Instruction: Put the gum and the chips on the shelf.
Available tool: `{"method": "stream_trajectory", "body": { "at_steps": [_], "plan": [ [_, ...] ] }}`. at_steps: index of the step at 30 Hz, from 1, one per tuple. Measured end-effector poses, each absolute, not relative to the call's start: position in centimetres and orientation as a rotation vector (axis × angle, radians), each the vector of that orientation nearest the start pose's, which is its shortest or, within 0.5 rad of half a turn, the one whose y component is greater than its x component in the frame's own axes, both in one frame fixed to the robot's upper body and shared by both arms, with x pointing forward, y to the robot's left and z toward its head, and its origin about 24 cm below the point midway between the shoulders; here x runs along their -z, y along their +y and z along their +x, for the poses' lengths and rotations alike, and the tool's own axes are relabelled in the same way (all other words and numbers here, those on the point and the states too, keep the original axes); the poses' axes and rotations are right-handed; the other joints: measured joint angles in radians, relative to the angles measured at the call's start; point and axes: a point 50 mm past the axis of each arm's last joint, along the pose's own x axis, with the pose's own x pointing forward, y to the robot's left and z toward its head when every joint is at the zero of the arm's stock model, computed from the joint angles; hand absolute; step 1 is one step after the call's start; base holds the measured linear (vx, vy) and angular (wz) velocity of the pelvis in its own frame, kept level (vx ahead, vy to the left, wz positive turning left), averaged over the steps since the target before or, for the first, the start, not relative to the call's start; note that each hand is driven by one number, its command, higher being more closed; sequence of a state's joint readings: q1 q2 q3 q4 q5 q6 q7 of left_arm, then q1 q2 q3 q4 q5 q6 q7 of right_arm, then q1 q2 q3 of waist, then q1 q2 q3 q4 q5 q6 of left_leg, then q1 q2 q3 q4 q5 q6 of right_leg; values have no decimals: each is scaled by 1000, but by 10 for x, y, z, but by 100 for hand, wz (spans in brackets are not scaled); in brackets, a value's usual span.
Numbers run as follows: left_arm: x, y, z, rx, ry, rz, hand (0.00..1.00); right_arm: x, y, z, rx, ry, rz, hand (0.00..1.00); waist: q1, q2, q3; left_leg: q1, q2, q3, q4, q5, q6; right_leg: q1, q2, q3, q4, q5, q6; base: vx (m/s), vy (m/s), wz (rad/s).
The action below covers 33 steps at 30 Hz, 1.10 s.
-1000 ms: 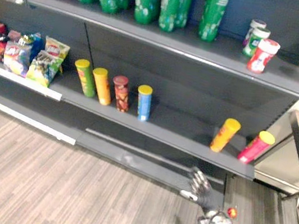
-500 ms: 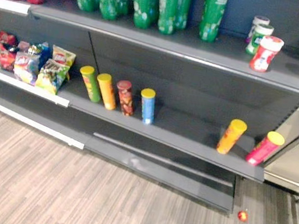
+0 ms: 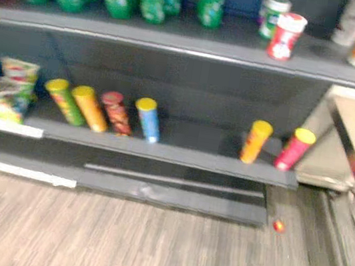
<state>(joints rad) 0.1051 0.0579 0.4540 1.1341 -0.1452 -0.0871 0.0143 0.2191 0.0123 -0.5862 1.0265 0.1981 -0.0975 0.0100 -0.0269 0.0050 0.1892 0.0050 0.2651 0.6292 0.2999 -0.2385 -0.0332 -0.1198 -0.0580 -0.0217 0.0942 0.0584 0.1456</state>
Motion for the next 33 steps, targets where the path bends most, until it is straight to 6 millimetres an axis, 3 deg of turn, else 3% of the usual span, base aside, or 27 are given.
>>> {"method": "stream_trajectory", "body": {
  "at_steps": [2,3,5,6,8,12,15,23,26,29,30,31,32,33],
  "plan": [
    [164,228,64,-610,1062,-308,0,166,-217,22,747,1058,442,0,-4,-4,10,14,32,62,6,-5,1,-19,-19,-151,64,-40,-62,-73,113,-152],
    [163,226,71,-598,1046,-312,0,167,-213,17,750,1075,445,0,-3,-6,12,36,57,126,4,-5,0,-16,-65,-303,139,-72,-109,11,147,-137],
    [162,220,81,-542,1029,-294,0,168,-212,16,746,1090,440,0,0,-17,11,72,61,226,-4,4,-14,7,-166,-478,232,-83,-115,60,90,-162],
    [161,219,86,-507,1021,-278,0,168,-210,20,739,1091,443,0,0,-28,10,89,45,282,-14,9,-21,28,-207,-513,237,-69,-115,64,-15,-137],
    [159,220,94,-472,1004,-255,0,170,-207,27,721,1095,450,0,-6,-40,7,91,26,329,-23,19,-30,56,-214,-522,167,-77,-80,26,-97,-88],
    [161,208,93,-441,1022,-268,0,166,-219,47,700,1056,423,0,-20,-4,19,125,26,352,-69,68,-53,76,-179,-519,109,-81,-79,-19,-134,-29],
    [162,208,92,-435,1026,-271,0,163,-223,67,667,1013,408,0,-24,-5,19,120,32,354,-80,90,-65,77,-156,-520,82,-96,-79,-77,-115,-6],
    [162,207,92,-422,1031,-253,0,161,-230,65,697,1004,404,0,-31,-2,21,118,22,347,-108,122,-64,68,-161,-528,87,-128,-82,-123,-49,1],
    [163,207,90,-427,1042,-249,0,161,-232,65,715,998,414,0,-54,1,20,107,13,350,-112,120,-62,28,-182,-519,145,-158,-81,-83,-19,-1],
    [163,205,93,-425,1050,-261,0,164,-231,55,743,1028,441,0,-54,18,24,103,81,380,5,65,-82,5,-177,-498,215,-209,-92,22,-36,-24],
    [164,206,88,-446,1060,-278,0,166,-227,49,752,1049,456,0,-52,19,25,117,131,396,104,59,-84,10,-164,-475,236,-232,-98,96,-83,-63],
    [164,208,87,-477,1048,-303,0,168,-224,42,763,1069,469,0,-50,21,29,108,215,358,256,82,-50,28,-141,-451,249,-242,-111,123,-160,-71],
    [162,210,90,-497,1024,-320,0,168,-224,40,772,1071,473,0,-49,25,33,95,242,298,318,107,-4,35,-130,-432,260,-247,-112,101,-166,-79],
    [161,213,88,-525,1007,-337,0,168,-225,36,785,1070,477,0,-44,21,32,67,252,176,384,156,71,40,-121,-399,274,-265,-119,95,-191,-101]
  ]
}}
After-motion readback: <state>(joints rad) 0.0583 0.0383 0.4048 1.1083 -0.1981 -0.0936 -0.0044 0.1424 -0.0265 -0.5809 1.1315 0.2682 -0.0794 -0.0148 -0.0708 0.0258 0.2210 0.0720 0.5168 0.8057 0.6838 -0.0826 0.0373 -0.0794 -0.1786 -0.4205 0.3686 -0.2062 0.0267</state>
